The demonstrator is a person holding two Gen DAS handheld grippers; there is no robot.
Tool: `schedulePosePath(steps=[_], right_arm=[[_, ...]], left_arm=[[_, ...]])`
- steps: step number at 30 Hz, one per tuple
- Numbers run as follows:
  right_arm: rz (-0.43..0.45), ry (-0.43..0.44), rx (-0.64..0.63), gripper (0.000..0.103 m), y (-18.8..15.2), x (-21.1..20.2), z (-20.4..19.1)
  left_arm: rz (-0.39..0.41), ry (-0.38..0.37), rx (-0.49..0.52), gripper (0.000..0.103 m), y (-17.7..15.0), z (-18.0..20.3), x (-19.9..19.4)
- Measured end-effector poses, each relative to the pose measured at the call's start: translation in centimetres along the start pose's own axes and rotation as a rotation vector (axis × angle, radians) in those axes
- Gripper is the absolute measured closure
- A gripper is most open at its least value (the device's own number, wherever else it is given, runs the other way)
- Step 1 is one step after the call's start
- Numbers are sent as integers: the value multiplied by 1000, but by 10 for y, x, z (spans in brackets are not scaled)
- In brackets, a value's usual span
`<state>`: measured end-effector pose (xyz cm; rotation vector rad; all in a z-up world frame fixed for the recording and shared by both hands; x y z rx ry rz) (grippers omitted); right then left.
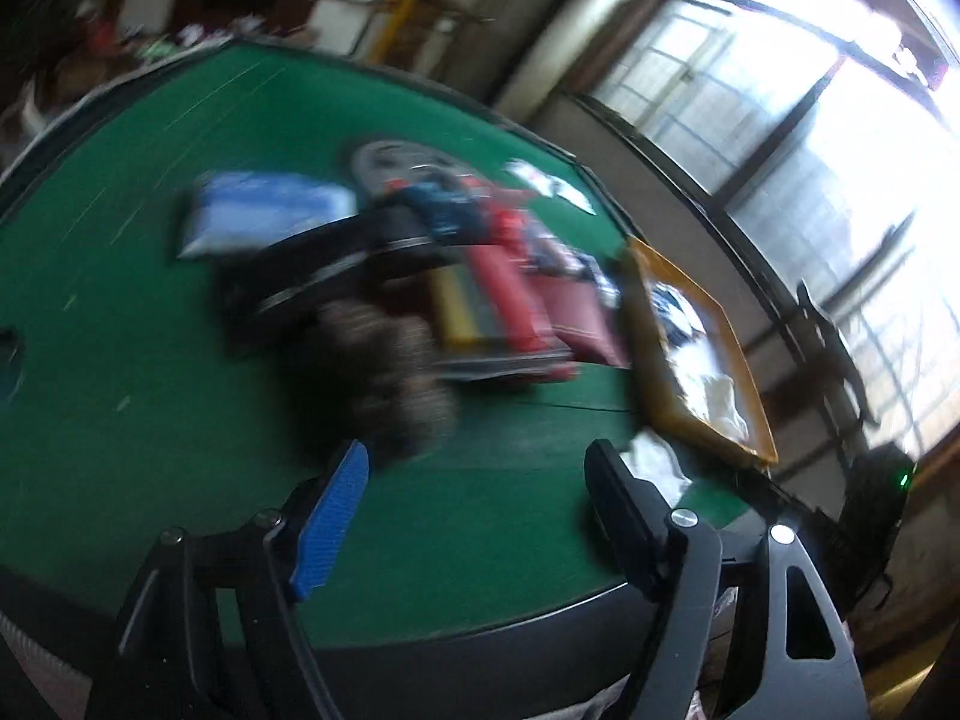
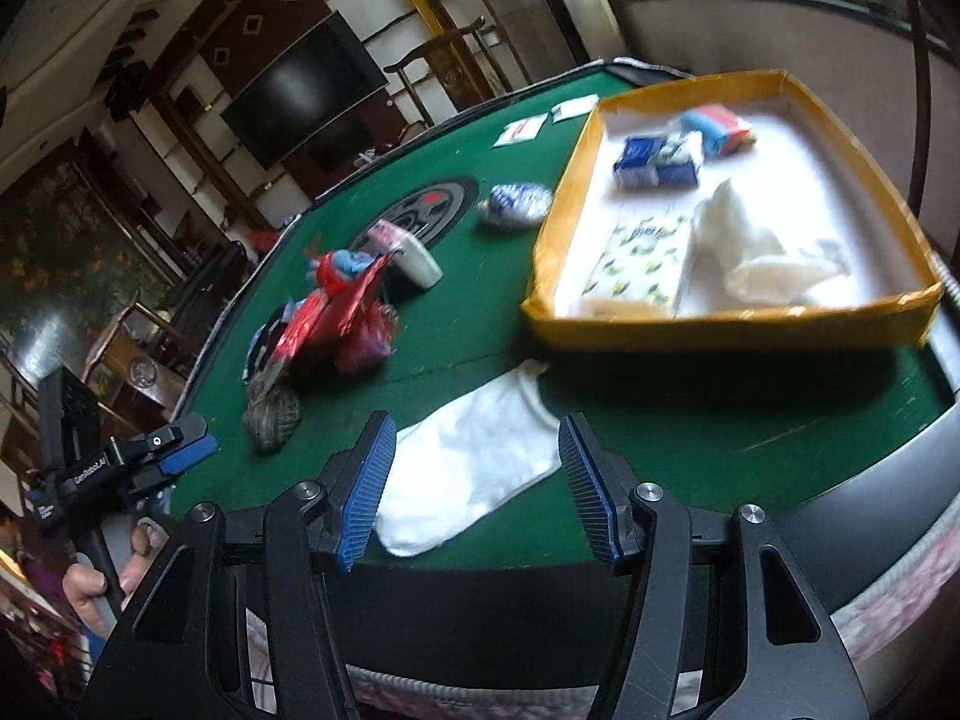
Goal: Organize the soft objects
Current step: 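Open both grippers to release the towel and tissue pack, then withdraw, then grasp a second white towel with the right gripper while the left gripper grasps the brown knit ball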
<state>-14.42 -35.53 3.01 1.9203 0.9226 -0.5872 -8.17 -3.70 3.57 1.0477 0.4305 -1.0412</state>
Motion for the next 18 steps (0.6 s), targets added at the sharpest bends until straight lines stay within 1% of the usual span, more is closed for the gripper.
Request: schedulePosePath(steps=[2,5,7,8,10,11,13,15,16,18], right_arm=[[-38,7,-7,46,-1,11,-2],[-68,25,-17,46,-1,23,-2],[-84,-11,-48,40,5,35,-2],[-82,-26,-60,35,7,37,-3],[-78,-58,-74,34,16,45,0],[-86,-60,-69,34,19,49,2],[-117,-45,-61,34,22,58,5],[-153,-5,-63,34,21,67,2],[-167,9,-85,34,19,70,-4],[-175,3,-134,34,15,73,-15]], left_arm=[[-5,-5,-63,28,-3,-21,-5],[-6,8,-96,28,-6,-35,-4],[-16,4,-102,28,-5,-37,0],[-20,4,-101,28,-4,-36,3],[-24,7,-97,28,-1,-35,8],[-24,8,-96,28,1,-35,10],[-25,8,-93,28,-1,-39,8],[-28,8,-93,28,0,-42,8],[-29,8,-96,28,0,-44,8],[-29,9,-103,28,0,-48,8]])
Point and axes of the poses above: each gripper's, at about its wrist camera, not at the fingertips, and x roughly the way its jaws point, z to its right, y to its top, the point moved 1 cm from there along x, roughly the way its jaws point, and after that the axes turned 7 degrees about -z, right-handed, at the moved point
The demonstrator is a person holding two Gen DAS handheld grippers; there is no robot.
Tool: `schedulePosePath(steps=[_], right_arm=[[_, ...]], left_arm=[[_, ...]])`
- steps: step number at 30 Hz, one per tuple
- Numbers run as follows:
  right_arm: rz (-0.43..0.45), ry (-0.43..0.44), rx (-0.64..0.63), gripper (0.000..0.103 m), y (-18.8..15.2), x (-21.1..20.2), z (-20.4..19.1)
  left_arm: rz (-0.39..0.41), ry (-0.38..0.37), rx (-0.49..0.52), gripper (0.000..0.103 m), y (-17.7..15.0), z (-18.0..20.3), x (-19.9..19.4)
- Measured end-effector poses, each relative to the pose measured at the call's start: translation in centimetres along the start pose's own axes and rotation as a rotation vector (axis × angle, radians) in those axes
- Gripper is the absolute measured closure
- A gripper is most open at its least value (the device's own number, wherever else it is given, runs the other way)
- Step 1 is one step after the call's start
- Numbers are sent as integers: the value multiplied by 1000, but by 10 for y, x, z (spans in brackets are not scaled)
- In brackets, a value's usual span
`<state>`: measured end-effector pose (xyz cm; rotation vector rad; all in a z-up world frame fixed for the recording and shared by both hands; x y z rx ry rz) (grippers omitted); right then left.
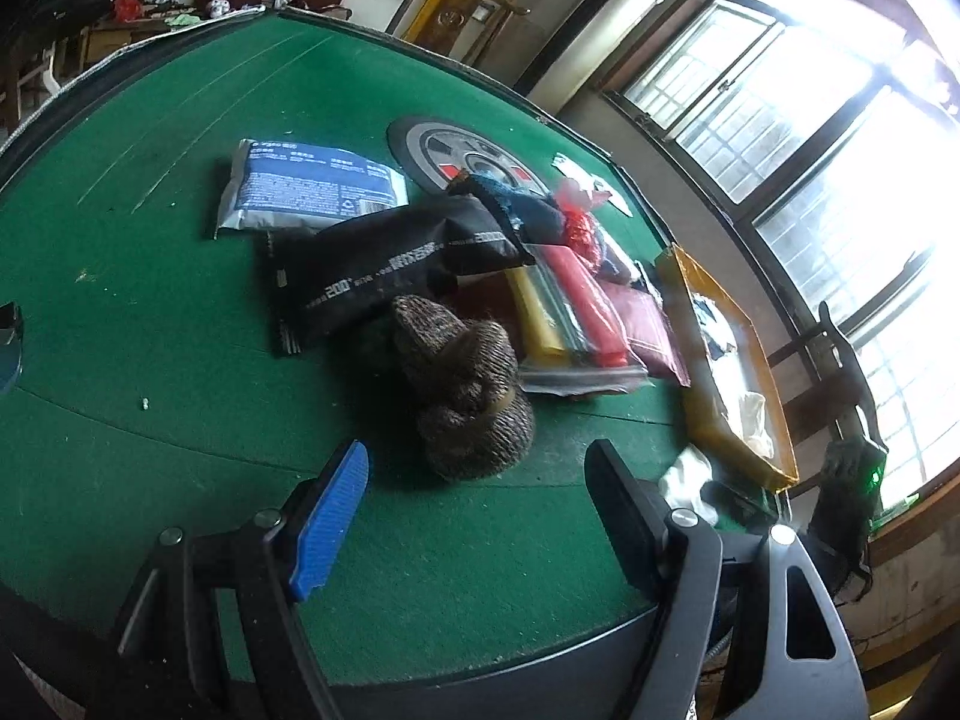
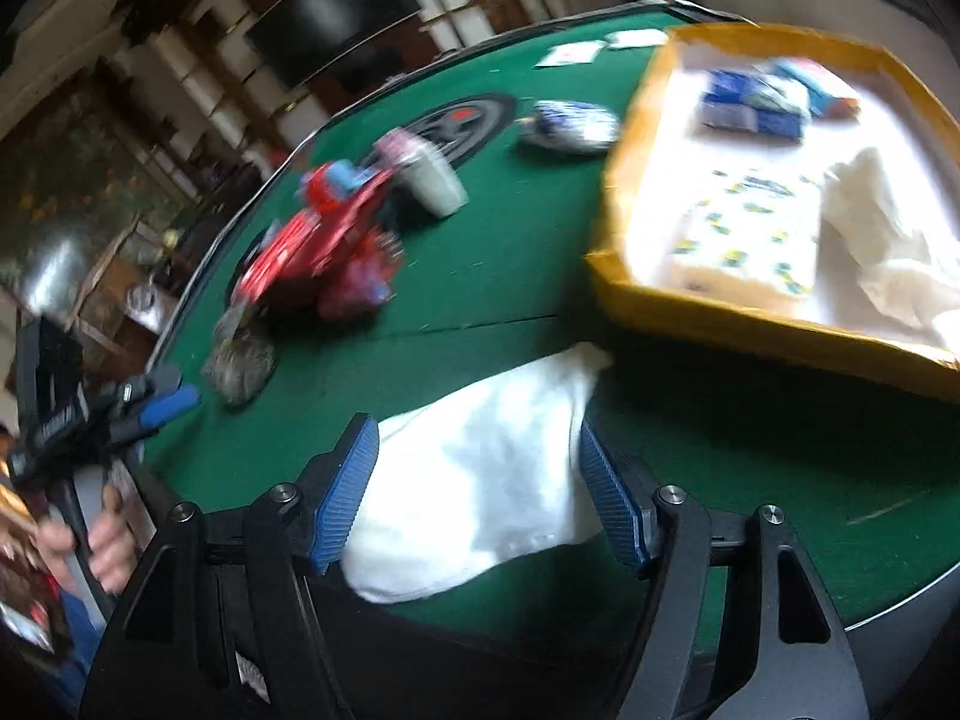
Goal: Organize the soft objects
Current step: 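Grasp a second white towel with the right gripper while the left gripper grasps the brown knit ball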
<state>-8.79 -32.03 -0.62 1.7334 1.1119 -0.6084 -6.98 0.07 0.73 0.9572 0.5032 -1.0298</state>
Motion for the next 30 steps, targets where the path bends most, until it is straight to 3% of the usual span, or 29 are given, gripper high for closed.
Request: schedulePosePath(steps=[4,8,10,12,15,21,26,28,29,30], right_arm=[[-42,-2,-114,34,-7,7,-29],[-52,-177,-276,34,-20,18,-57],[-40,-224,-282,35,-24,23,-60],[-17,-244,-284,52,-25,21,-58],[17,-228,-242,67,-25,17,-50],[95,-270,-265,67,-35,17,-53],[118,-247,-256,66,-39,16,-48],[120,-250,-258,66,-39,16,-49],[121,-249,-257,66,-40,15,-48],[121,-247,-255,66,-40,15,-48]], left_arm=[[0,0,-15,28,0,-6,-2],[3,-3,-20,28,-2,-8,-6],[4,-5,-19,28,-3,-8,-7],[5,-4,-15,28,-5,-8,-9],[2,-3,-17,28,-4,-8,-8],[7,22,-27,28,4,-1,-3],[-16,69,11,29,13,15,17],[-17,110,34,34,14,20,27],[-18,143,40,48,15,21,33],[-21,156,41,53,16,21,37]])
Point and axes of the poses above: each gripper's, at about its wrist camera, not at the fingertips, and x roughly the way its jaws point, z to its right, y to its top, the point moved 1 cm from there along x, roughly the way its jaws point, and after that the axes turned 7 degrees about -z, right-handed, at the moved point
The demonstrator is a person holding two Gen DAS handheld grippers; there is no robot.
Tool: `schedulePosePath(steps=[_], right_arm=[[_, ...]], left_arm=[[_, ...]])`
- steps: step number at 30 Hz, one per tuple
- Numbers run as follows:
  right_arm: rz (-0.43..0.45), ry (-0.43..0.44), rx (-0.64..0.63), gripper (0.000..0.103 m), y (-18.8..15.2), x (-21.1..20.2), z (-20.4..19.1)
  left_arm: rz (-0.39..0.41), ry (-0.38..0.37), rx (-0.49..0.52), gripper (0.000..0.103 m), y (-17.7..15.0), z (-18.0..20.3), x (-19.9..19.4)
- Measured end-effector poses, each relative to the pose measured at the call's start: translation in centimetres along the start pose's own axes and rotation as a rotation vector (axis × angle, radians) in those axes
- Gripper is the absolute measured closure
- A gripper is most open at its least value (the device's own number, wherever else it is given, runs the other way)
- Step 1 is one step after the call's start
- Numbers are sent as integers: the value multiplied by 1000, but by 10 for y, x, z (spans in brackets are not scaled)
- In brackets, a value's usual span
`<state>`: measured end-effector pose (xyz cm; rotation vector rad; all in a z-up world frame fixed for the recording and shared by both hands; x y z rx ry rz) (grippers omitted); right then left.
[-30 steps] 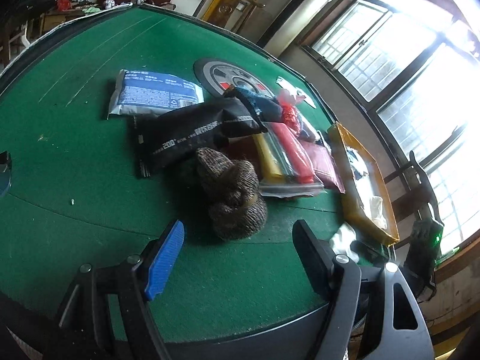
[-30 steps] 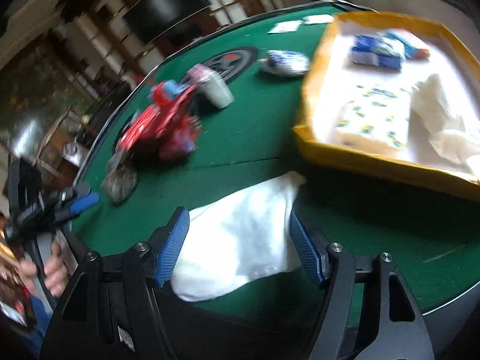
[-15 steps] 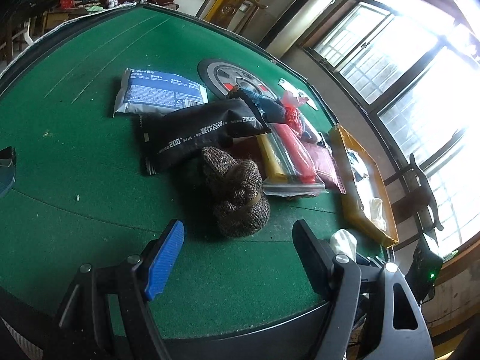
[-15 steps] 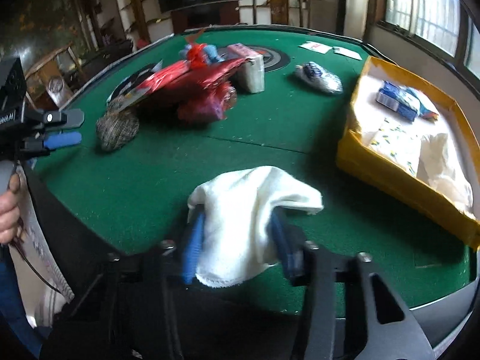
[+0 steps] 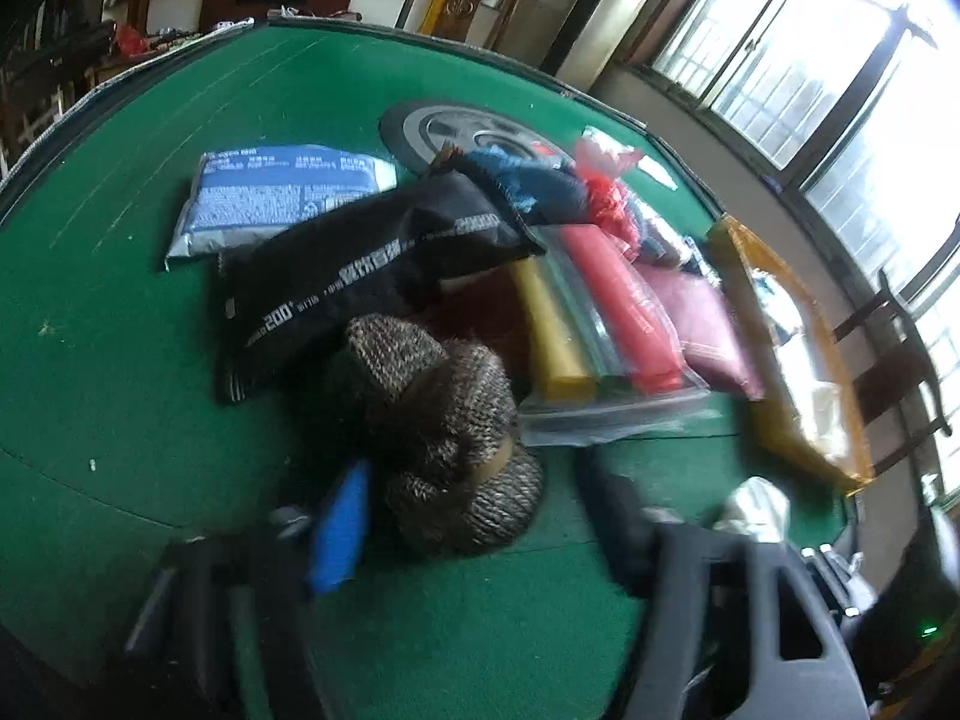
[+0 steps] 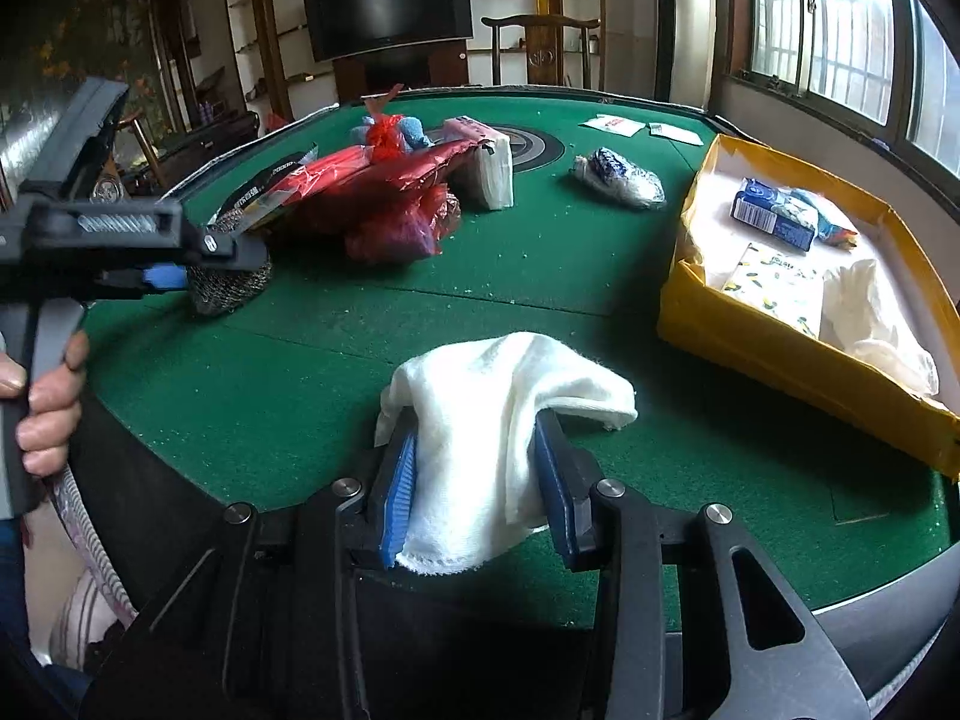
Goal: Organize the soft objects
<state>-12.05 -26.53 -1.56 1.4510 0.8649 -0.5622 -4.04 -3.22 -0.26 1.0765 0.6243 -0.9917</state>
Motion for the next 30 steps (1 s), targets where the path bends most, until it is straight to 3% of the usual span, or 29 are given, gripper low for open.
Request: schedulePosePath(steps=[2,12,16,27,30], right_arm=[[3,5,4,66,-1,-1,0],[7,9,10,66,-3,-2,1],[7,7,7,66,-3,-2,1],[4,33,70,67,-1,-5,5],[77,82,36,67,8,-21,-8]], left_arm=[[21,52,29,54,-2,0,4],[86,-7,40,54,-21,-11,-18],[69,6,19,54,-19,-16,-8],[216,16,75,53,-26,-4,-28],[244,31,89,53,-28,0,-31]])
Point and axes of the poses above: each gripper's, at about its wrist camera, not at the fingertips, and x roughly the way its jaws point, z to its right, y to its top, the point moved 1 cm from there along x, roughly the way its jaws point, and after that the axes turned 7 degrees about -z, right-handed, at the moved point
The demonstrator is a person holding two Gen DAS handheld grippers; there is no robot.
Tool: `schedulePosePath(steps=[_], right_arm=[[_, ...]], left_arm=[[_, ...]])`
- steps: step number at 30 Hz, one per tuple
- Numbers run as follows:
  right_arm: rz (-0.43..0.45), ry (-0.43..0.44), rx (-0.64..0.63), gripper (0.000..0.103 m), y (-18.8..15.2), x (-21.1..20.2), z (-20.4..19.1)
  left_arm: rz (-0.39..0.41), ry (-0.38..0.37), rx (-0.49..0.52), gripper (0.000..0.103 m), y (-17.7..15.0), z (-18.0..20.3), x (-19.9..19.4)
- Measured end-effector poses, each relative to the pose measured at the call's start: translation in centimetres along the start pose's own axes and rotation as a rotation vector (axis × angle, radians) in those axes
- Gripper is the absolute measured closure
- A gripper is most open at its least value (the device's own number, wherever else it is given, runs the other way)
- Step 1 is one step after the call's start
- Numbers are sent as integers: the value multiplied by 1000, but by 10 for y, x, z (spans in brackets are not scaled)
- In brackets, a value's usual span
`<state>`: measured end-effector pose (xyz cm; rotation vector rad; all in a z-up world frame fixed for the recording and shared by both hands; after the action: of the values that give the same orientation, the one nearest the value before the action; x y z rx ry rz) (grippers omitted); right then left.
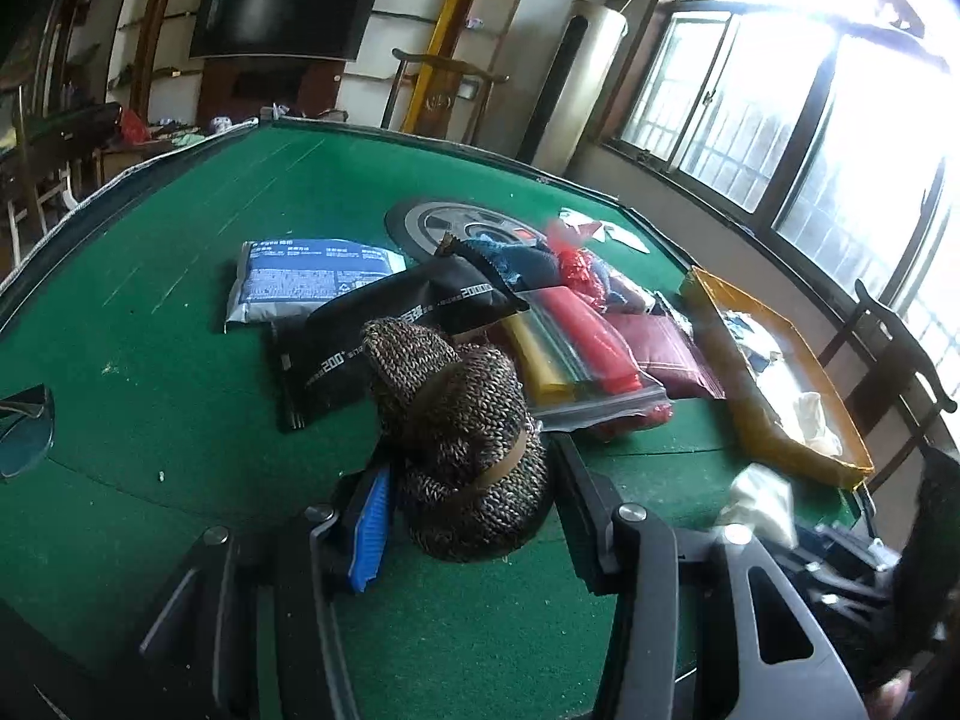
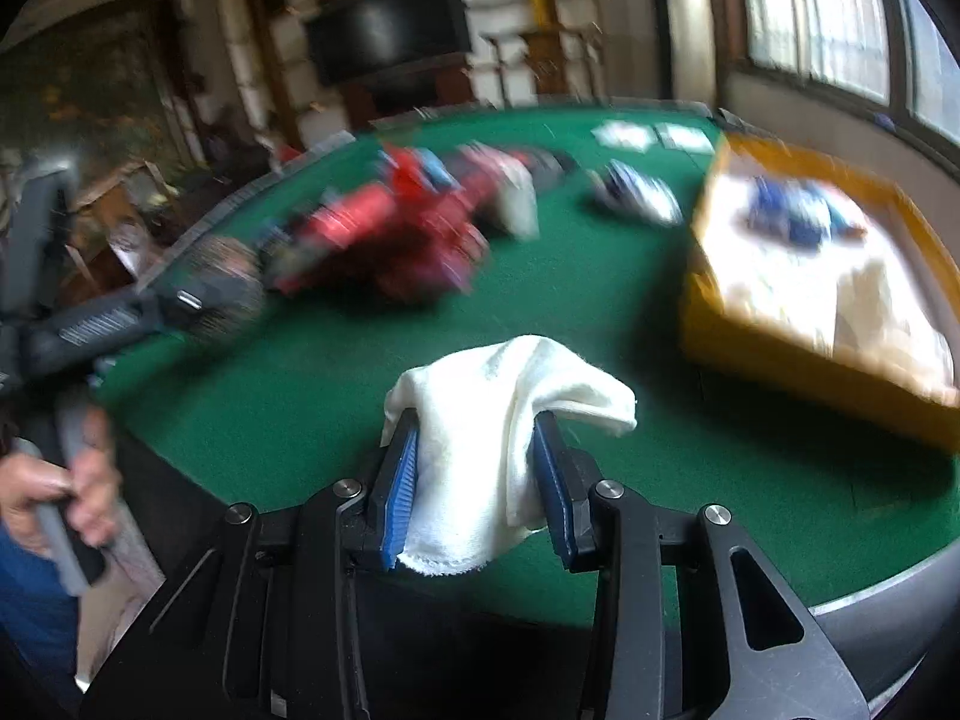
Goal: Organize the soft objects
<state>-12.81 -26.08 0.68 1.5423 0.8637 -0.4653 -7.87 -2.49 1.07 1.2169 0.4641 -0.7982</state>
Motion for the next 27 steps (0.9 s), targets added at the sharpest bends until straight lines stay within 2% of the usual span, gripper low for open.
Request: schedulePosePath(steps=[2,5,9,18,27], right_arm=[[61,-31,-47,67,12,-12,-13],[104,-16,-52,67,32,-14,-19],[101,24,20,67,48,6,-4],[108,109,153,67,44,19,21],[130,91,122,67,40,12,16]], left_arm=[[6,-1,6,53,0,1,0],[2,2,8,53,1,2,2],[12,7,7,53,0,2,0],[12,22,22,53,-2,4,1],[31,43,38,53,-2,9,0]])
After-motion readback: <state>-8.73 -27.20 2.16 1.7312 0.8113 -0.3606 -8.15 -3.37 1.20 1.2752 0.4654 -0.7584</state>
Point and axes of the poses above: each gripper's, at about its wrist camera, not at the fingertips, and x roughly the way its jaws point, z to its right, y to its top, the point moved 1 cm from there along x, roughly the way its jaws point, and after that the axes turned 7 degrees about -z, right-handed, at the moved point
